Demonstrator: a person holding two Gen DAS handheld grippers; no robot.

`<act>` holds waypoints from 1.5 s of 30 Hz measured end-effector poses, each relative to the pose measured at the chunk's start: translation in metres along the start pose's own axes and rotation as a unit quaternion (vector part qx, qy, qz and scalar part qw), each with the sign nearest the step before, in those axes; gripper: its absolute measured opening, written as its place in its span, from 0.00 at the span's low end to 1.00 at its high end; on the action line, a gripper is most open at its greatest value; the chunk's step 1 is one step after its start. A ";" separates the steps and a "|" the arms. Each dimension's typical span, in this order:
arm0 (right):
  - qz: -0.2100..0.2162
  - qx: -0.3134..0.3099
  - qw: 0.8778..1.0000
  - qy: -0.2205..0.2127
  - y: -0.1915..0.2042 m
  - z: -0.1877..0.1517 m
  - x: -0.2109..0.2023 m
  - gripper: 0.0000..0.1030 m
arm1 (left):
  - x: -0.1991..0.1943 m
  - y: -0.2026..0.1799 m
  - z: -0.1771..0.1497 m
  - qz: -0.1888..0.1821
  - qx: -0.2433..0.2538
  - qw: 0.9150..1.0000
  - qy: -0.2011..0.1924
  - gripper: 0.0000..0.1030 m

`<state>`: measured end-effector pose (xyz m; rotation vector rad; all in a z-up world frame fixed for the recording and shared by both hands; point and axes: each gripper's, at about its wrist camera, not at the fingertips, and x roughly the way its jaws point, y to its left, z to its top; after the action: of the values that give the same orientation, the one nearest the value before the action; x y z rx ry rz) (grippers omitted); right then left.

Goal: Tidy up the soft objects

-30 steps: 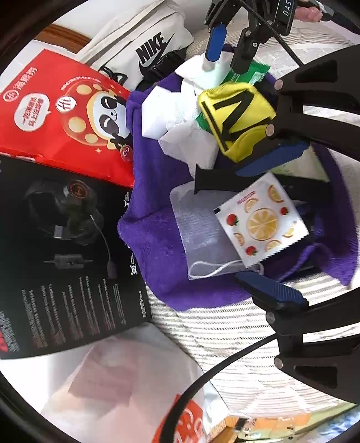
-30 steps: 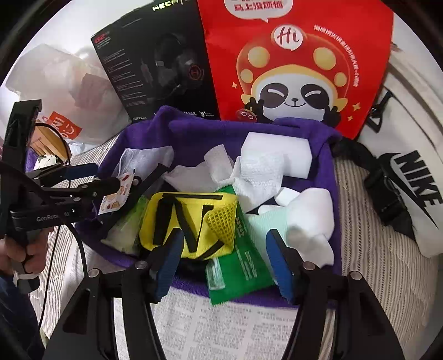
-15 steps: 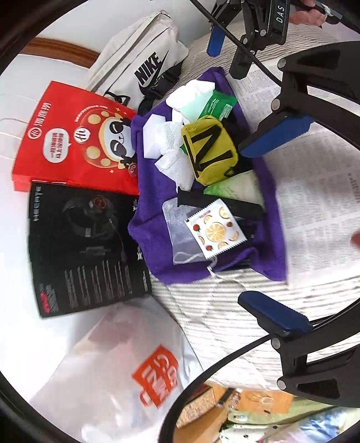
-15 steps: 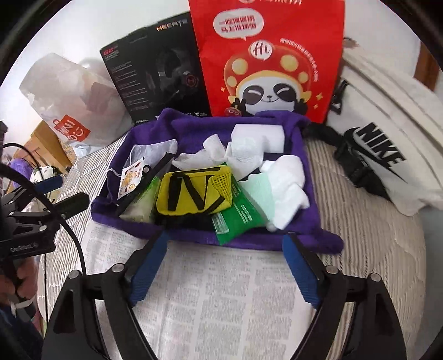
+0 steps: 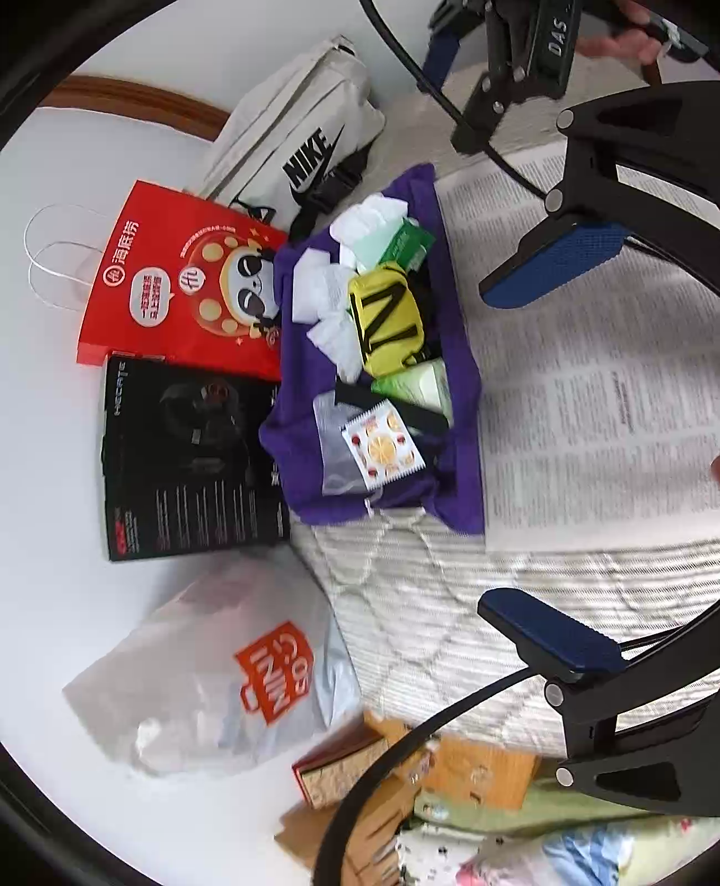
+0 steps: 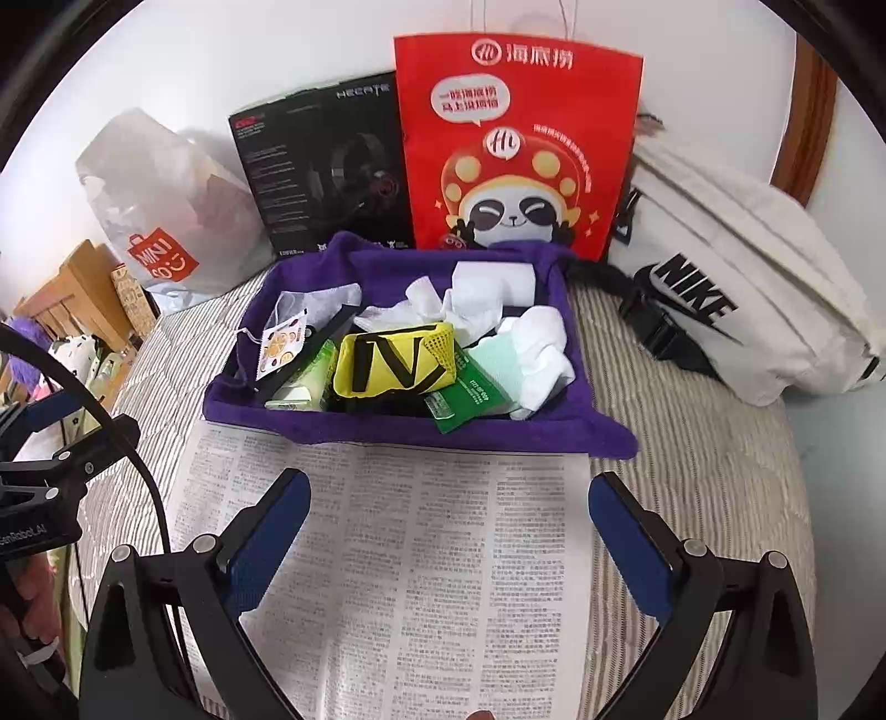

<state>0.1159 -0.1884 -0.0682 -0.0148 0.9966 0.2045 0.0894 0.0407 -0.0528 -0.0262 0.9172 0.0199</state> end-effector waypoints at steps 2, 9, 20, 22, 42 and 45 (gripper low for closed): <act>0.003 0.003 1.000 -0.003 0.001 -0.004 -0.006 0.97 | -0.004 0.001 -0.003 0.004 -0.002 1.000 -0.001 0.99; -0.007 -0.007 1.000 -0.009 0.006 -0.021 -0.025 0.97 | -0.022 0.002 -0.019 -0.009 -0.011 1.000 -0.002 0.99; -0.010 0.003 1.000 -0.011 0.004 -0.035 -0.039 0.97 | -0.032 -0.007 -0.036 -0.005 -0.007 1.000 0.005 0.99; -0.011 0.005 1.000 -0.011 0.003 -0.036 -0.040 0.97 | -0.033 -0.009 -0.037 -0.005 -0.007 1.000 0.004 0.99; -0.017 0.014 1.000 -0.014 -0.003 -0.041 -0.046 0.97 | -0.037 -0.010 -0.038 -0.004 0.000 1.000 0.003 0.99; -0.016 0.016 1.000 -0.014 -0.004 -0.042 -0.046 0.97 | -0.038 -0.010 -0.039 0.000 0.002 1.000 0.007 0.99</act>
<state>0.0575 -0.2047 -0.0525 0.0003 0.9704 0.1591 0.0361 0.0293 -0.0463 -0.0233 0.9314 0.0186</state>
